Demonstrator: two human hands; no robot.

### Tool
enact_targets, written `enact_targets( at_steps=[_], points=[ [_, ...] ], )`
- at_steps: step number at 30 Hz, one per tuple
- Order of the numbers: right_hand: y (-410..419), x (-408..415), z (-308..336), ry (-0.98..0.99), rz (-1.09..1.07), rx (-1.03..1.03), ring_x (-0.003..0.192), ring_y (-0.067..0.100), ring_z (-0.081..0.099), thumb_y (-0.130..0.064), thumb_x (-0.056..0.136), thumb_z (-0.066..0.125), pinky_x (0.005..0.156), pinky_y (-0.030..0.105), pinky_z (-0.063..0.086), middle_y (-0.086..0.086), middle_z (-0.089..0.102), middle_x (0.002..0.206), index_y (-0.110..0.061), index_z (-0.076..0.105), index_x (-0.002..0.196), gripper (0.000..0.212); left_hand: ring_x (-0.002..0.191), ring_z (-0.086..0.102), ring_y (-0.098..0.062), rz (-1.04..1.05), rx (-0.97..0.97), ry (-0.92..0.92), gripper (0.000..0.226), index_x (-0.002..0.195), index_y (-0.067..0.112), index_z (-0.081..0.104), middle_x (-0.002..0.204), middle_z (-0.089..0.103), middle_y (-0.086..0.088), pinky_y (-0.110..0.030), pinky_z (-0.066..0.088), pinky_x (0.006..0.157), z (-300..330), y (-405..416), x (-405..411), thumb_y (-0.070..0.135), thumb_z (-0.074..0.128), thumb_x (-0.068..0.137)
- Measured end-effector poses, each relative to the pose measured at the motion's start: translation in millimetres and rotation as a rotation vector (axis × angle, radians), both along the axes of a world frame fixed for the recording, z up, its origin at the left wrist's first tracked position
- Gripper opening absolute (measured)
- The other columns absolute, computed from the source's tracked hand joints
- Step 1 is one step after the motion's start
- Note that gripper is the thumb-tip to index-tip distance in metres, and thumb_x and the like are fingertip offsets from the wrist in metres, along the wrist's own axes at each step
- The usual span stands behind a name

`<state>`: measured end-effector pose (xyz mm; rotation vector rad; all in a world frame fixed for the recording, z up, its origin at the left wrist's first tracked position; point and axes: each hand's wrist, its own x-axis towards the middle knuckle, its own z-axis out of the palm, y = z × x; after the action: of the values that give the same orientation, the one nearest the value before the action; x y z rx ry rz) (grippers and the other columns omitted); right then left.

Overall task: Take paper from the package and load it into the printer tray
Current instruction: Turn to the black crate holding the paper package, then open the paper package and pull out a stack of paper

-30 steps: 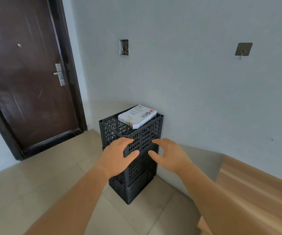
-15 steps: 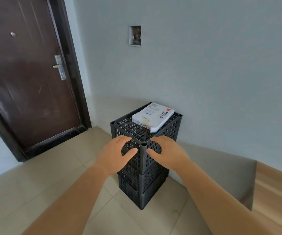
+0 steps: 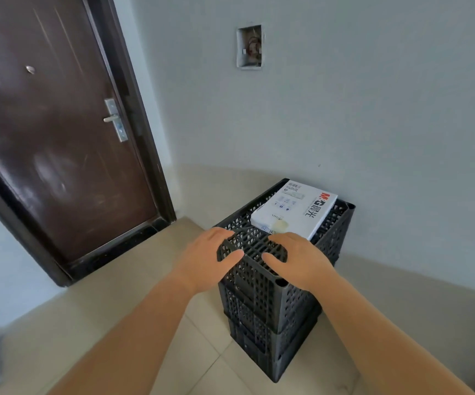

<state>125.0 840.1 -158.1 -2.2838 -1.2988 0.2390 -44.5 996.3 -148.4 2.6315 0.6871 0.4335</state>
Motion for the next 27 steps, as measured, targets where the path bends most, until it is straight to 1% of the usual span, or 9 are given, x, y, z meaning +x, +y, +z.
enact_targets(
  at_steps=[2, 5, 9, 11, 17, 20, 22, 24, 27],
  points=[
    [16.0, 9.4, -3.5, -0.012, -0.027, -0.013, 0.13, 0.015, 0.045, -0.062, 0.087, 0.047, 0.104, 0.039, 0.043, -0.006, 0.049, 0.144, -0.03, 0.047, 0.138, 0.061, 0.133, 0.037, -0.012, -0.016, -0.03, -0.009, 0.056, 0.137, 0.025, 0.046, 0.143, 0.045, 0.006, -0.031, 0.027, 0.112, -6.3, 22.0, 11.6, 0.057, 0.047, 0.09],
    [38.9, 18.6, -12.4, -0.016, -0.086, -0.03, 0.128, 0.016, 0.047, -0.063, 0.086, 0.047, 0.102, 0.04, 0.044, -0.006, 0.05, 0.142, -0.031, 0.047, 0.137, 0.06, 0.133, 0.037, -0.011, -0.074, -0.051, 0.025, 0.057, 0.137, 0.027, 0.046, 0.144, 0.044, 0.007, -0.035, 0.029, 0.113, -21.3, 54.9, 32.5, 0.059, 0.047, 0.09],
    [66.6, 18.7, -21.3, 0.003, -0.175, -0.069, 0.128, 0.015, 0.047, -0.062, 0.087, 0.047, 0.104, 0.04, 0.044, -0.007, 0.05, 0.143, -0.033, 0.046, 0.138, 0.059, 0.133, 0.038, -0.01, -0.175, -0.064, 0.06, 0.068, 0.137, 0.032, 0.045, 0.144, 0.044, 0.01, -0.04, 0.034, 0.111, -40.8, 97.7, 60.5, 0.072, 0.036, 0.083],
    [79.0, 16.3, -23.5, 0.0, -0.228, -0.087, 0.128, 0.015, 0.048, -0.061, 0.087, 0.047, 0.103, 0.038, 0.044, -0.007, 0.049, 0.143, -0.034, 0.045, 0.139, 0.058, 0.133, 0.039, -0.009, -0.241, -0.059, 0.068, 0.07, 0.137, 0.033, 0.045, 0.144, 0.044, 0.011, -0.041, 0.035, 0.109, -47.7, 116.7, 73.5, 0.074, 0.033, 0.081],
    [99.3, 9.4, -32.1, 0.039, -0.411, -0.132, 0.128, 0.013, 0.048, -0.06, 0.089, 0.047, 0.101, 0.036, 0.045, -0.01, 0.047, 0.145, -0.034, 0.044, 0.14, 0.057, 0.135, 0.035, -0.008, -0.44, -0.112, 0.121, 0.066, 0.138, 0.034, 0.041, 0.145, 0.041, 0.014, -0.044, 0.032, 0.112, -61.1, 154.1, 113.1, 0.07, 0.036, 0.084],
    [102.8, 11.3, -35.3, 0.06, -0.488, -0.152, 0.128, 0.013, 0.048, -0.059, 0.089, 0.048, 0.099, 0.035, 0.046, -0.01, 0.046, 0.145, -0.034, 0.045, 0.14, 0.057, 0.134, 0.035, -0.009, -0.518, -0.141, 0.127, 0.063, 0.139, 0.031, 0.042, 0.146, 0.041, 0.013, -0.042, 0.031, 0.112, -68.4, 157.8, 131.0, 0.066, 0.04, 0.087],
    [106.6, 19.0, -36.2, 0.062, -0.52, -0.158, 0.124, 0.013, 0.05, -0.058, 0.089, 0.048, 0.095, 0.033, 0.047, -0.009, 0.049, 0.142, -0.033, 0.046, 0.139, 0.056, 0.135, 0.035, -0.009, -0.566, -0.139, 0.131, 0.063, 0.14, 0.03, 0.042, 0.146, 0.041, 0.012, -0.039, 0.03, 0.113, -74.1, 160.1, 143.1, 0.065, 0.041, 0.087],
    [112.1, 31.0, -38.5, 0.063, -0.542, -0.155, 0.12, 0.013, 0.053, -0.058, 0.089, 0.049, 0.093, 0.034, 0.049, -0.008, 0.052, 0.138, -0.032, 0.047, 0.138, 0.055, 0.136, 0.034, -0.009, -0.594, -0.123, 0.147, 0.067, 0.141, 0.03, 0.041, 0.147, 0.041, 0.011, -0.04, 0.029, 0.114, -80.4, 165.2, 157.9, 0.068, 0.038, 0.086],
    [119.6, 51.9, -49.1, 0.085, -0.549, -0.149, 0.122, 0.014, 0.052, -0.057, 0.089, 0.049, 0.095, 0.036, 0.049, -0.009, 0.052, 0.138, -0.03, 0.048, 0.137, 0.055, 0.138, 0.031, -0.01, -0.596, -0.118, 0.175, 0.065, 0.142, 0.028, 0.04, 0.149, 0.039, 0.009, -0.038, 0.027, 0.115, -86.3, 173.2, 179.5, 0.065, 0.04, 0.089]
  ],
)
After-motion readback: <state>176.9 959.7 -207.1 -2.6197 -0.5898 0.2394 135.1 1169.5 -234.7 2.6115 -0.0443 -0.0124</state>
